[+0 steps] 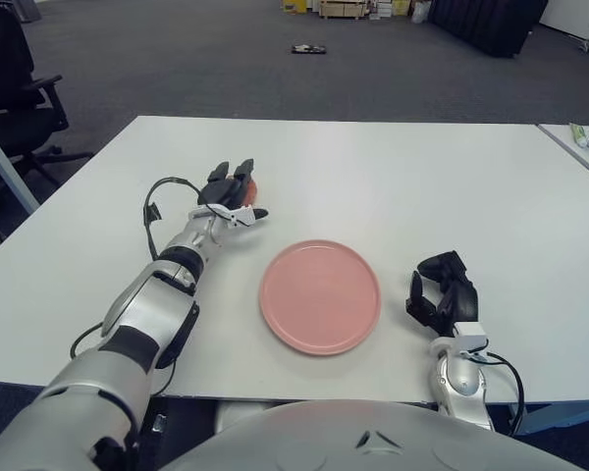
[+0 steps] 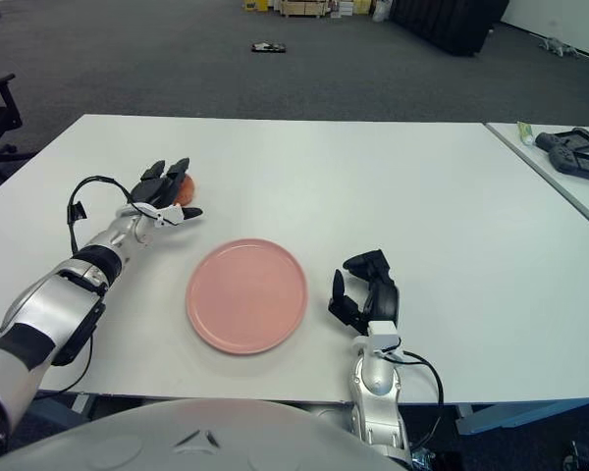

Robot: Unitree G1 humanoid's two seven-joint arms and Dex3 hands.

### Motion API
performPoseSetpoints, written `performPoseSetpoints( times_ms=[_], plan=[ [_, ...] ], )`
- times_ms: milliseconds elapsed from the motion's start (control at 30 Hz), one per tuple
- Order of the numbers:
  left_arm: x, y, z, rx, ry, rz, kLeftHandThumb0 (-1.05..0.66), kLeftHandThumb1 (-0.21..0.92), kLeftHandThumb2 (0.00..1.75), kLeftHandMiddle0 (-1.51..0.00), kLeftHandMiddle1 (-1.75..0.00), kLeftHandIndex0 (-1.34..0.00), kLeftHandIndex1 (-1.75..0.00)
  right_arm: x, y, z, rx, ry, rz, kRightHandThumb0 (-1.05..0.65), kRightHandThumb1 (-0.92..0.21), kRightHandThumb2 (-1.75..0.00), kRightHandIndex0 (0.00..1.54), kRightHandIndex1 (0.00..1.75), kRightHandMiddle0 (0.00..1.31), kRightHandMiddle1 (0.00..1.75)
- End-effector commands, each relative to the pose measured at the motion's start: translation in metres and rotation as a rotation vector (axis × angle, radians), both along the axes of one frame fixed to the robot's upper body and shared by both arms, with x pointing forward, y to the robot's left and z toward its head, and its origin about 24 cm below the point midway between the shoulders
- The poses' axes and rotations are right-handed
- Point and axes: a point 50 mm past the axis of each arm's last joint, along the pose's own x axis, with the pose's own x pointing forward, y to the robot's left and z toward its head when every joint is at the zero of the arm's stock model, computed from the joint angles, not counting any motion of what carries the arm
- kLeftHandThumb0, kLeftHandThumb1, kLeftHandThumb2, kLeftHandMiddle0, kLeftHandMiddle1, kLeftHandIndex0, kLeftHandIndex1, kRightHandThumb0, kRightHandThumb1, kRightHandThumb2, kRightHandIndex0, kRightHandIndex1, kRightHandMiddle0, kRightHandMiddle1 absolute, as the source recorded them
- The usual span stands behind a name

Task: Put the apple into the plate.

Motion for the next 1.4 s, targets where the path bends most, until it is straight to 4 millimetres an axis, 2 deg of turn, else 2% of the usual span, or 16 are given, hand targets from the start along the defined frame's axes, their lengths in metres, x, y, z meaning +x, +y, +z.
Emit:
performPoseSetpoints(
  times_ms=[0, 333, 633, 800, 1033, 1367],
  plan=[
    [0.01, -0.006, 0.01, 0.033, 0.016, -0.016, -1.05, 0.92, 0.25, 0.0, 0.0, 0.0, 0.0, -0.001, -0.002, -0.001, 0.006, -0.004, -0.014, -0.41, -0.56, -1.02, 0.67, 1.53, 0.42, 1.75],
    [0.014, -0.01, 0.013, 0.053, 0.095, -0.026, -1.01, 0.92, 0.28, 0.0, 0.0, 0.0, 0.0, -0.002, -0.004, -0.001, -0.006, -0.008, -0.018, -0.41, -0.57, -1.01, 0.67, 1.55, 0.42, 1.75],
    [0.015, -0.008, 0.011, 0.092, 0.159, -0.021, -0.99, 0.92, 0.4, 0.0, 0.0, -0.03, -0.03, -0.005, -0.008, -0.003, -0.005, 0.005, -0.044, -0.4, -0.6, -0.97, 0.63, 1.55, 0.4, 1.75],
    [0.014, -0.002, 0.009, 0.108, 0.201, -0.013, -0.98, 0.92, 0.44, 0.0, 0.0, 0.0, -0.19, -0.007, -0.009, -0.004, -0.001, 0.011, -0.056, -0.4, -0.61, -0.95, 0.61, 1.53, 0.39, 1.75],
    [0.013, 0.002, 0.007, 0.083, 0.239, 0.011, -0.95, 0.92, 0.43, 0.0, 0.0, 0.0, -0.34, -0.009, -0.011, -0.004, 0.0, 0.013, -0.065, -0.4, -0.62, -0.93, 0.6, 1.52, 0.38, 1.75],
    [0.011, 0.005, 0.004, 0.047, 0.249, 0.031, -0.86, 0.91, 0.39, -0.11, -0.07, 0.0, -0.7, -0.009, -0.012, -0.003, -0.013, 0.016, -0.06, -0.39, -0.64, -0.91, 0.61, 1.53, 0.37, 1.75]
  ],
)
